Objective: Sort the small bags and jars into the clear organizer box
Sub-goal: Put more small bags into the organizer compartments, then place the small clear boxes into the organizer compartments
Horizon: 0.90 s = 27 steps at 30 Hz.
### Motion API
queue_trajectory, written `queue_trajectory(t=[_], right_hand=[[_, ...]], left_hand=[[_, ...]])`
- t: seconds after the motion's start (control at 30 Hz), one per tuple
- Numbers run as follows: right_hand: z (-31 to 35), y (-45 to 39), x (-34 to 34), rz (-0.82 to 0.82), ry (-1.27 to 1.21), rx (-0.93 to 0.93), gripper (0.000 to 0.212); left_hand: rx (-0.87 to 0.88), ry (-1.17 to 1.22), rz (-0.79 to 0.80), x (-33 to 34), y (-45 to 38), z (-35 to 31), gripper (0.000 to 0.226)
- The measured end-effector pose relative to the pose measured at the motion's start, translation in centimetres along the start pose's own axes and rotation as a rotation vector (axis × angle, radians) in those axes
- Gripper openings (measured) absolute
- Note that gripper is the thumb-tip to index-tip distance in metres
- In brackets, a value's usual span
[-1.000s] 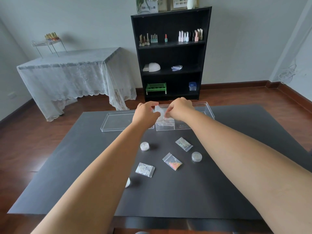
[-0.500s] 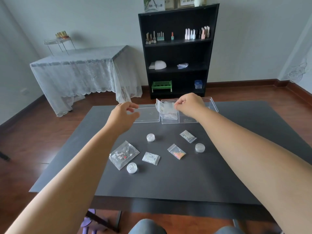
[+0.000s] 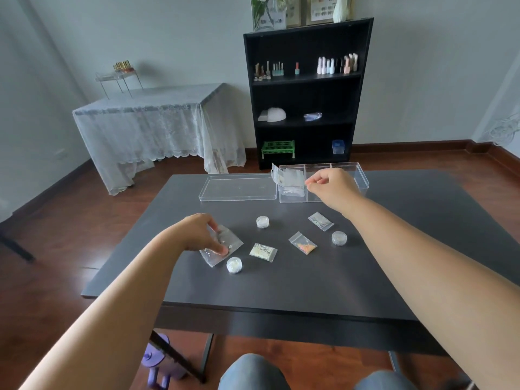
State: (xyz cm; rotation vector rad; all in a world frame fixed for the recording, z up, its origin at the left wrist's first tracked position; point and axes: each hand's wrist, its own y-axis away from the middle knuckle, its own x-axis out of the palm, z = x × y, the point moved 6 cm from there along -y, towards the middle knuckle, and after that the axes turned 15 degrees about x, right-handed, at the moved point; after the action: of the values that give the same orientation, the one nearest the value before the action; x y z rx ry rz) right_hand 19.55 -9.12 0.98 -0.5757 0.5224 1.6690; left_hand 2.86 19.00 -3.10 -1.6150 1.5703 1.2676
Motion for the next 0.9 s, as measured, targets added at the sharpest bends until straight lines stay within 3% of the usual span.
queue_trajectory(t=[0.1,0.2,0.33,0.53,0.63,0.73,0.9], right_hand=[[-0.8,-0.2,-1.2,-0.073,0.049,0.003,0.014],[-2.1,-0.9,-2.5,-0.182,0.235,-0.006,0.024],[-3.9,-1.6,-1.7,-0.066,0.530,0.000,0.049],[-5.0,-1.7,-0.5,0.001,0.656,-0.017,0.054],[-5.0,-1.7,-0.5,0.011,0.653,-0.022,0.054],[-4.9,-1.6,-0.7,0.043,0.638,-0.033,0.053],[-4.9,-1.1,-1.1,0.079,0.609,-0.042,0.053]], left_hand=[[0.055,0.061,-0.133,-0.6,-0.1,-0.3,0.036],[0.079,0.238,-0.282,-1.5,-0.4,-1.1,0.038],[0.093,0.429,-0.441,-2.8,-1.9,-4.2,0.039],[0.177,0.767,-0.549,-3.6,-7.0,-9.9,0.029],[0.223,0.629,-0.556,-3.8,-9.8,-12.7,0.027],[0.224,0.365,-0.535,-3.4,-11.4,-14.3,0.039],[0.188,0.152,-0.537,-2.5,-13.3,-14.7,0.053]])
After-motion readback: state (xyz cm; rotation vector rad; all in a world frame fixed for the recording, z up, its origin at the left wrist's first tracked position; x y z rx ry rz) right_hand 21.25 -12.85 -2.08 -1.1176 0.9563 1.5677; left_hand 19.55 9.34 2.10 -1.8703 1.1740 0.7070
